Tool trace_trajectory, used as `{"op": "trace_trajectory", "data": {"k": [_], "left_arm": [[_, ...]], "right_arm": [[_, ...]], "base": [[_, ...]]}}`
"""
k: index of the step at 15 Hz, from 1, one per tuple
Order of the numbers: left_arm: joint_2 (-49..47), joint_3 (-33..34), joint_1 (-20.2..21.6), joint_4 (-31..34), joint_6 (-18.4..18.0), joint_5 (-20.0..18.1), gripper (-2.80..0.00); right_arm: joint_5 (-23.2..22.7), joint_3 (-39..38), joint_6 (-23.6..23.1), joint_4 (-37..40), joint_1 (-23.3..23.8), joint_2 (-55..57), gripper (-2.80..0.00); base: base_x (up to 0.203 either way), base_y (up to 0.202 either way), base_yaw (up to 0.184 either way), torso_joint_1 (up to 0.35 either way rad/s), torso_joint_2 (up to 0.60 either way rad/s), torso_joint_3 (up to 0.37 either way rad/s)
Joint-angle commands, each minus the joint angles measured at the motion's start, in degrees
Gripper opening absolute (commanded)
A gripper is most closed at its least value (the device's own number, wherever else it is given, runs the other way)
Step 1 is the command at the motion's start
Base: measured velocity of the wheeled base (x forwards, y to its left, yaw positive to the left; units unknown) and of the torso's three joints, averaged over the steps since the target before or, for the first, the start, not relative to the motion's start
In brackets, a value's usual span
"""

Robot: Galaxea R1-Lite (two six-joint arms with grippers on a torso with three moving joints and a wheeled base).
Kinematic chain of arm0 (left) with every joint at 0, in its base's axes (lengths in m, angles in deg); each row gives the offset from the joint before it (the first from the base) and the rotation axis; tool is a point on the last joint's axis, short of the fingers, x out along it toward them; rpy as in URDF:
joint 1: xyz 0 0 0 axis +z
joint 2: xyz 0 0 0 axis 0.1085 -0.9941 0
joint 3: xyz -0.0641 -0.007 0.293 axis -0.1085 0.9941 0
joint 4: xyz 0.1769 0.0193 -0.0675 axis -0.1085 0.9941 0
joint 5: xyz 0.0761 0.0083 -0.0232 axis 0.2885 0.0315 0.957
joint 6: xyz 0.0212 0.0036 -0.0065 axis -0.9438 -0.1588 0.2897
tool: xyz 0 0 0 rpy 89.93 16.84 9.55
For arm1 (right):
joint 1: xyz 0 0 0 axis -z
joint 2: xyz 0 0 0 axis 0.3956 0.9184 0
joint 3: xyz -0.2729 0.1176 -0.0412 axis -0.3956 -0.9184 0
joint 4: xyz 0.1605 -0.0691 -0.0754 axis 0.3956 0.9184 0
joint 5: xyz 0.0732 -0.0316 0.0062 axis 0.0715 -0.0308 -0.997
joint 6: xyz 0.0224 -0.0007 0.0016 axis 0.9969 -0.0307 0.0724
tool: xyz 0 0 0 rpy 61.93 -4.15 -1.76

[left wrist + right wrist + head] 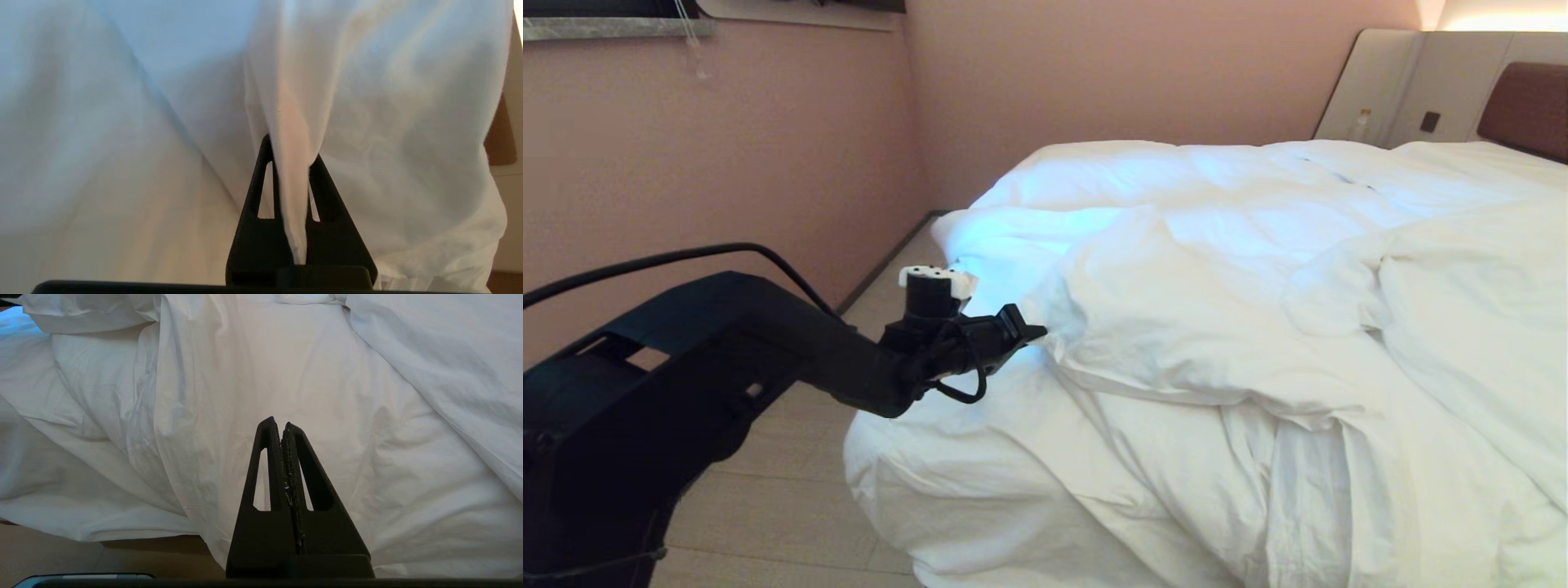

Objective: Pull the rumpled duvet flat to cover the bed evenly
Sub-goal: Flatten the corners of the folded blanket

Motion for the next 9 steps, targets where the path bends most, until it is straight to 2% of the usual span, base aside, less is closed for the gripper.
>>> {"op": "trace_trajectory", "data": {"k": [1,6,9], "left_arm": [[4.4,3.3,1.9,-0.2,0.0,-0.1,-2.80],[18.6,14.5,8.7,0.0,-3.9,0.0,-2.80],[27.1,21.2,12.5,0.2,-5.0,-0.1,-2.80]], "right_arm": [[0.0,0.0,0.0,0.1,0.0,0.1,-2.80],[0.0,0.0,0.0,0.1,0.0,0.1,-2.80],[0.0,0.0,0.0,0.1,0.0,0.1,-2.80]], "base": [[0.000,0.000,0.000,0.000,0.00,0.000],[0.000,0.000,0.000,0.000,0.00,0.000],[0.000,0.000,0.000,0.000,0.00,0.000]]}}
